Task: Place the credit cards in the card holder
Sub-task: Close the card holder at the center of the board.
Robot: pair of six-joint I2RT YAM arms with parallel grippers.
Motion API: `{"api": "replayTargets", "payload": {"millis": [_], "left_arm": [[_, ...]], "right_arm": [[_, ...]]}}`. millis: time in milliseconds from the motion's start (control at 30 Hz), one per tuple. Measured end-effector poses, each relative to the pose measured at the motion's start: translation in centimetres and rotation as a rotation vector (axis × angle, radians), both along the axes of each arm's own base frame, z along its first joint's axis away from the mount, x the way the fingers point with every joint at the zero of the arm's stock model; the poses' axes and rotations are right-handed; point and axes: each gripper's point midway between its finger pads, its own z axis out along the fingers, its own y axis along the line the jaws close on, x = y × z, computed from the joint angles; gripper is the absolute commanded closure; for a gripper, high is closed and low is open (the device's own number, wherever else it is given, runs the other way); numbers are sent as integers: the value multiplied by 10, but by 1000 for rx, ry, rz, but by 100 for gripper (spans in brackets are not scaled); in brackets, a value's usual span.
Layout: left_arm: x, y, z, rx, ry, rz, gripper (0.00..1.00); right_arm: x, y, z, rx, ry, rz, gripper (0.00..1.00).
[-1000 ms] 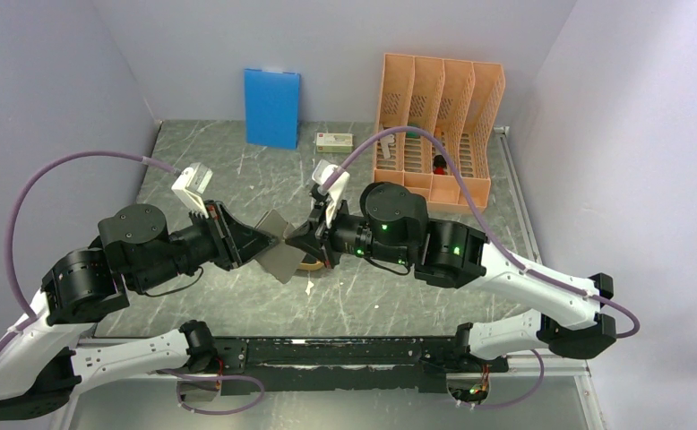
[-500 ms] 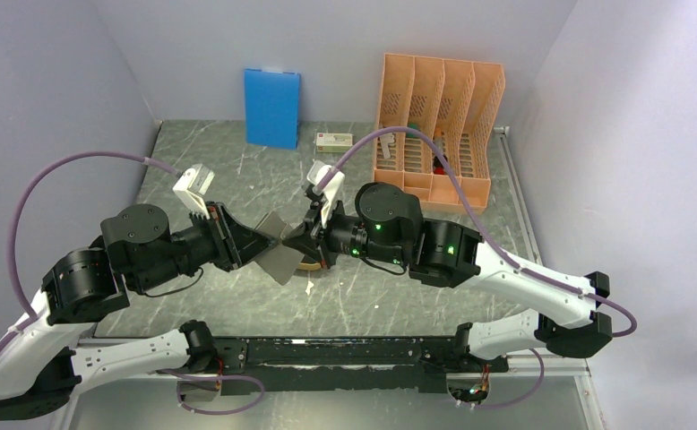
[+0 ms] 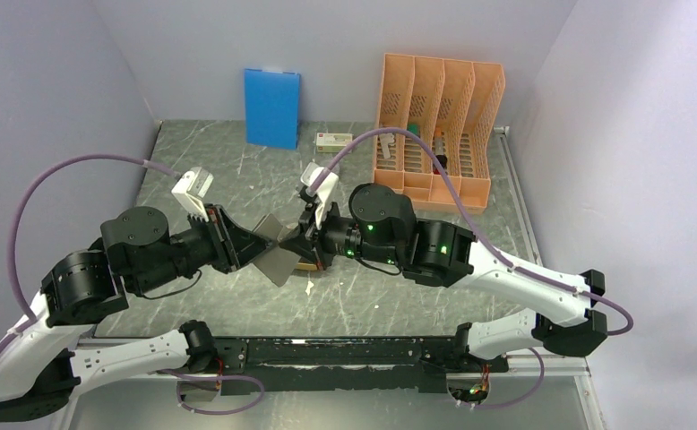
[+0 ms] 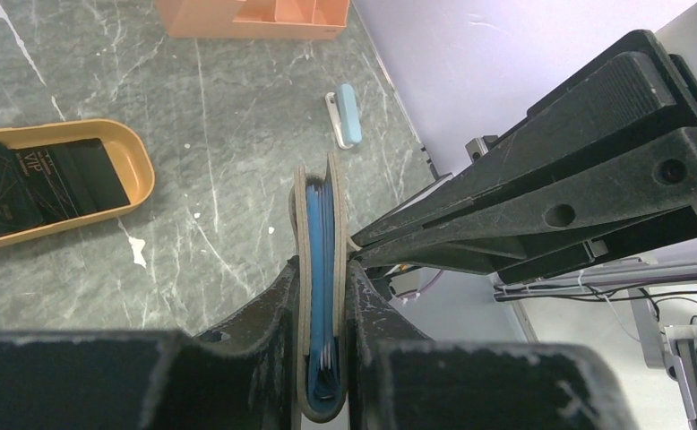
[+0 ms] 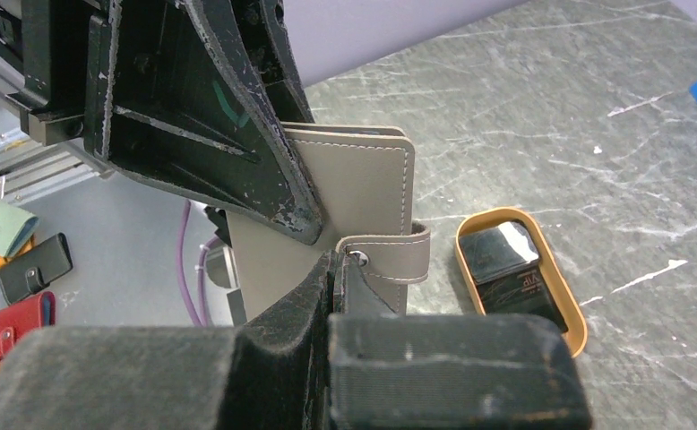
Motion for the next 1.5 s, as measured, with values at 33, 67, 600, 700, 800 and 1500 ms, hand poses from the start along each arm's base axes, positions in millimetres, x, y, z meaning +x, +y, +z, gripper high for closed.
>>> {"api": "replayTargets", "payload": {"millis": [33,67,600,700,800,1500], "left_arm": [[0,0,-1,3,1,1,95],[0,1,-2,7,0,1,95],[3,-8,11,-39,-12,-4,95],[3,-10,10,-34,-9,-4,95],[3,-10,10,-33,-8,-5,95],[3,-9,13,-47,-16,-7,95]], "right_arm": [[0,0,-1,-3,1,-1,100],[0,0,-1,-5,1,-3,100],[-8,-22,13,33,-4,-6,100],[-8,-22,10,29,0,-7,100],[-8,-21,9,31,5,-8,100],[3,-25,20,79,-13,-78,100]]}}
